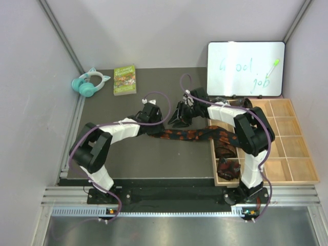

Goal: Roll the ties
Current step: Roll the tie at the center of the board.

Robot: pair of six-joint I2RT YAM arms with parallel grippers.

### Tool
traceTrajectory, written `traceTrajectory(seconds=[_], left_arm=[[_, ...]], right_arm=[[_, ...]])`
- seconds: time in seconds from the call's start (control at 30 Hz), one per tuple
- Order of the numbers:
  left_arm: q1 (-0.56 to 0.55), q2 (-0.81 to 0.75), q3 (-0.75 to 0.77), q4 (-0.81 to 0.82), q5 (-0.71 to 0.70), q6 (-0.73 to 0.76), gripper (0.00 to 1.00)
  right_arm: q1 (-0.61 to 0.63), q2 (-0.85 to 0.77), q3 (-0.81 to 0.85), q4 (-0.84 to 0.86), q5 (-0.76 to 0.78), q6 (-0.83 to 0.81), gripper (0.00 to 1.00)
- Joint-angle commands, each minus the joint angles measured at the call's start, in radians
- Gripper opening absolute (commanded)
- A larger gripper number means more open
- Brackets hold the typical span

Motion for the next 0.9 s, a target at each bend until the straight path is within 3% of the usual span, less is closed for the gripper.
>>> traceTrajectory(seconds=[0.0, 0.27, 0.4, 0.5, 0.6, 0.73, 0.87], left_arm=[[-0.005, -0.013, -0.046, -0.001, 0.031, -0.002, 0.48], [-0.002, -0.058, -0.1, 0.05, 0.039, -0.017, 0.58], [0.02, -0.096, -0.172, 0.13, 0.117, -0.048, 0.64], [0.058, -0.131, -0.232, 0.234, 0.181, -0.089, 0.64], [0.105, -0.17, -0.296, 0.324, 0.218, -0.137, 0.56], [0.141, -0.185, -0.335, 0.394, 0.269, -0.165, 0.33], [0.164, -0.179, -0.357, 0.44, 0.293, -0.184, 0.22]], right_arm=[[0.001, -0.021, 0.046, 0.036, -0.003, 0.003, 0.42], [0.017, -0.005, 0.067, 0.041, -0.003, 0.013, 0.42], [0.024, 0.004, 0.073, 0.042, -0.003, 0.022, 0.42], [0.024, 0.005, 0.079, 0.037, -0.002, 0.022, 0.42], [0.024, 0.005, 0.084, 0.036, 0.001, 0.023, 0.42], [0.03, 0.008, 0.089, 0.034, 0.006, 0.023, 0.4], [0.042, 0.019, 0.102, 0.028, 0.009, 0.027, 0.4]])
